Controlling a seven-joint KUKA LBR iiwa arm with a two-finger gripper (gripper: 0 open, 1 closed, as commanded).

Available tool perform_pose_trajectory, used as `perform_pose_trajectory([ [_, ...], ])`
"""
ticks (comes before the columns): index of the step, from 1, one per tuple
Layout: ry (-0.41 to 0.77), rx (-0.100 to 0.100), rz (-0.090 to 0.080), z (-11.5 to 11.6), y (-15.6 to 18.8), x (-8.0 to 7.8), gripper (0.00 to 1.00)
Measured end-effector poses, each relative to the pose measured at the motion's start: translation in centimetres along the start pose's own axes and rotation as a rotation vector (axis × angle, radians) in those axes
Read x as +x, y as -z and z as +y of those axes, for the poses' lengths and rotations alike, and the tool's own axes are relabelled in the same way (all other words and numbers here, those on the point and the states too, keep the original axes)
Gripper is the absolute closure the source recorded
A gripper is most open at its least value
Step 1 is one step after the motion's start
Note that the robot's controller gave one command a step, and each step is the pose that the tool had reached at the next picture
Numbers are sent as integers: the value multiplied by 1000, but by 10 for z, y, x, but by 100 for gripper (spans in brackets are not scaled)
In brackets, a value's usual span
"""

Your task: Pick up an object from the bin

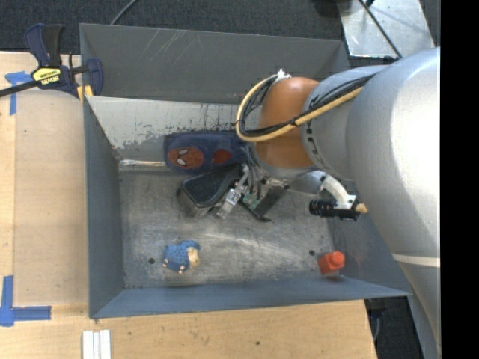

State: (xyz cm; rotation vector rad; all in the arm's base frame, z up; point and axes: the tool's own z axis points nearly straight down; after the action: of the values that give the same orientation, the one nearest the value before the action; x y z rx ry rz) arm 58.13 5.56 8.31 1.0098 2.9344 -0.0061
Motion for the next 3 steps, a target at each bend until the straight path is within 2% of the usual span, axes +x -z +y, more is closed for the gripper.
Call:
perform_pose_trajectory([
  [1,-194,1,22,1,-5,-7,0],
  [2,-196,-4,8,0,-3,-12,100],
  [3,-191,12,36,1,19,-13,100],
])
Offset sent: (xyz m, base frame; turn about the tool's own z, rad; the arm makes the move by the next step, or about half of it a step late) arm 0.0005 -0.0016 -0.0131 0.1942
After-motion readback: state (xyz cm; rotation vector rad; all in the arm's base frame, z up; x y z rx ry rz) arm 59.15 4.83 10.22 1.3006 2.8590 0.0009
